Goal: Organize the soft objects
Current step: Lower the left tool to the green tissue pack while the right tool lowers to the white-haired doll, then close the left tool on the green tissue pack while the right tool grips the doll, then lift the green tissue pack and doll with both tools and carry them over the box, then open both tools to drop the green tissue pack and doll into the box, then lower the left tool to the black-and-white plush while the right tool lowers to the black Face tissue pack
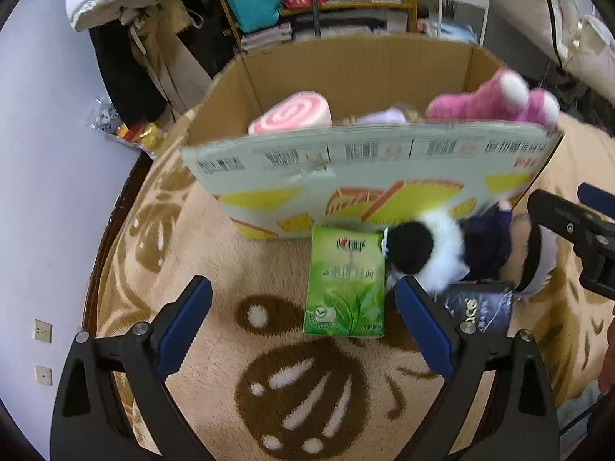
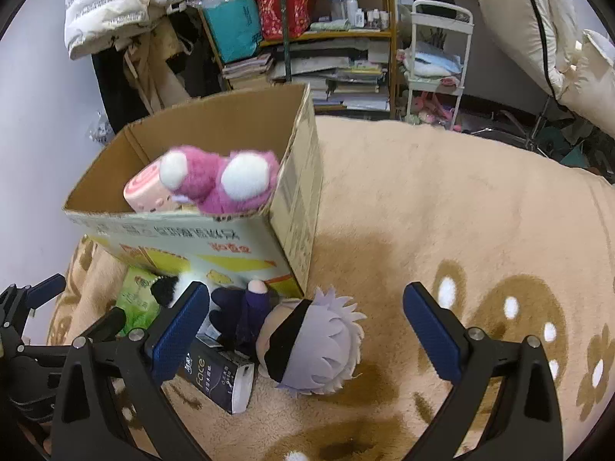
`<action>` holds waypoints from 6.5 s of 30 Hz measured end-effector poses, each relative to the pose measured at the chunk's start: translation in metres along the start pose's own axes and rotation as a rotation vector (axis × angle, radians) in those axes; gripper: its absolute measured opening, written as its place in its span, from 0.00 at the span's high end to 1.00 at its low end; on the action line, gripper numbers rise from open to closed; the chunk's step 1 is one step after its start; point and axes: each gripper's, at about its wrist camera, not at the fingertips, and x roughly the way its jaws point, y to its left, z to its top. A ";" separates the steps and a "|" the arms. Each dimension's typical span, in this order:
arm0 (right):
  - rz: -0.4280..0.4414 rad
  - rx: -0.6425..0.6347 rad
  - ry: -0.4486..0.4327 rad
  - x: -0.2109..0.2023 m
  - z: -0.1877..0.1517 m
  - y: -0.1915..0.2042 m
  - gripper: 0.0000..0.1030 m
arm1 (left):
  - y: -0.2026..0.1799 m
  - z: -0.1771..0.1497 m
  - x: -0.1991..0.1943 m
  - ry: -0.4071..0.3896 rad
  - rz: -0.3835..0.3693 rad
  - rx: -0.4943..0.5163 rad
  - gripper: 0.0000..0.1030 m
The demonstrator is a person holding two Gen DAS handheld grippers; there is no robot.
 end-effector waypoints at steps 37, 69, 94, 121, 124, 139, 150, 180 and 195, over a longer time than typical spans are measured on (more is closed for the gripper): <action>0.034 -0.041 0.208 0.054 -0.018 0.011 0.21 | -0.017 -0.008 0.051 0.145 -0.086 0.013 0.47; 0.034 -0.044 0.168 0.032 -0.016 0.013 0.30 | -0.004 -0.018 0.025 0.131 -0.077 -0.020 0.48; 0.051 -0.068 -0.044 -0.064 -0.008 0.014 0.30 | 0.010 -0.029 -0.078 -0.154 -0.019 -0.075 0.48; 0.055 -0.103 -0.554 -0.151 0.033 0.030 0.30 | 0.047 0.027 -0.159 -0.546 0.019 -0.125 0.48; 0.065 -0.092 -0.572 -0.150 0.043 0.029 0.30 | 0.048 0.039 -0.162 -0.556 0.025 -0.135 0.48; 0.096 -0.126 -0.587 -0.132 0.075 0.021 0.29 | 0.045 0.065 -0.124 -0.514 0.063 -0.105 0.48; 0.171 -0.063 -0.467 -0.084 0.073 0.016 0.29 | 0.047 0.066 -0.081 -0.438 0.024 -0.124 0.48; 0.195 -0.125 -0.381 -0.042 0.063 0.037 0.11 | 0.042 0.059 -0.048 -0.350 0.049 -0.081 0.33; 0.156 -0.083 -0.337 -0.059 0.051 0.030 0.00 | 0.039 0.035 -0.070 -0.351 0.100 -0.033 0.10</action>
